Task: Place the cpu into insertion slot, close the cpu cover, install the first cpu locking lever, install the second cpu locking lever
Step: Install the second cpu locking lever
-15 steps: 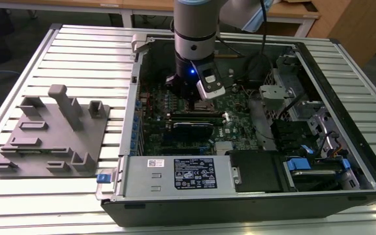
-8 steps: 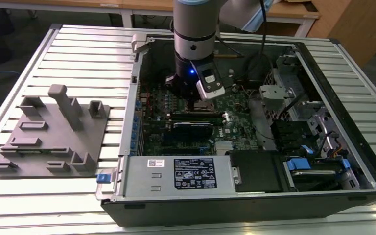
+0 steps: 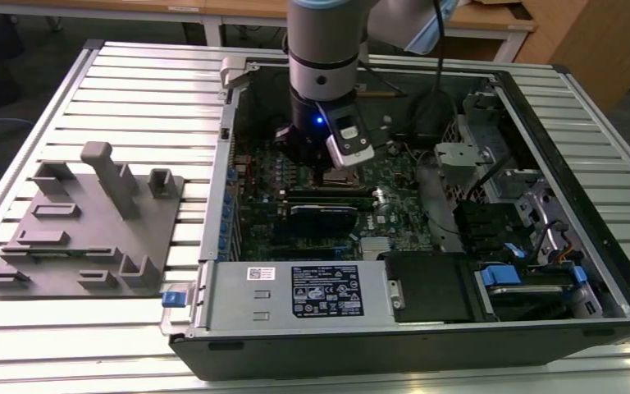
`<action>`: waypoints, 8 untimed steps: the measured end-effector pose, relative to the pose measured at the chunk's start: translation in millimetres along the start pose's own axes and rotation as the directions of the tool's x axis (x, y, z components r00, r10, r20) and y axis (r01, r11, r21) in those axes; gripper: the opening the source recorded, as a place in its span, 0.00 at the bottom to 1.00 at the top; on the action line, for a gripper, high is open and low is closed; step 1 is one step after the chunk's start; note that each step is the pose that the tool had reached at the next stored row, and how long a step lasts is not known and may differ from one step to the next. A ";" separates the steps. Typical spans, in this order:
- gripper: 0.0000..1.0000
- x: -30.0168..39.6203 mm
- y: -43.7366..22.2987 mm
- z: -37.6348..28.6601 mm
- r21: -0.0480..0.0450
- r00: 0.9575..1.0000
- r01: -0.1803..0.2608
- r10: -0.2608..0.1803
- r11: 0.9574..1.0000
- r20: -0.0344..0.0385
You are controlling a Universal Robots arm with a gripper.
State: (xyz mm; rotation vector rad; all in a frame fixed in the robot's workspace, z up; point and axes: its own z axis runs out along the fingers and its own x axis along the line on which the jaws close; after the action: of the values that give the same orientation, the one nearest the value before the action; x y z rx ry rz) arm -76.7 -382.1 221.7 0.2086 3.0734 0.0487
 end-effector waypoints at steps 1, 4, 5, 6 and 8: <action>0.10 0.3 -0.1 0.0 0.000 1.000 0.000 0.000 1.000 0.000; 0.10 0.6 -1.1 -0.1 0.000 1.000 0.000 0.000 1.000 0.000; 0.10 0.7 -1.8 -0.1 0.000 1.000 0.000 0.000 1.000 0.000; 0.10 0.7 -1.9 -0.1 0.000 1.000 0.000 0.000 1.000 0.000; 0.10 0.7 -1.9 -0.1 0.000 1.000 0.000 0.000 1.000 0.000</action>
State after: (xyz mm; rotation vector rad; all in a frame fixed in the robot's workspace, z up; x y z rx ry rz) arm -77.6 -383.9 221.7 0.2085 3.0731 0.0492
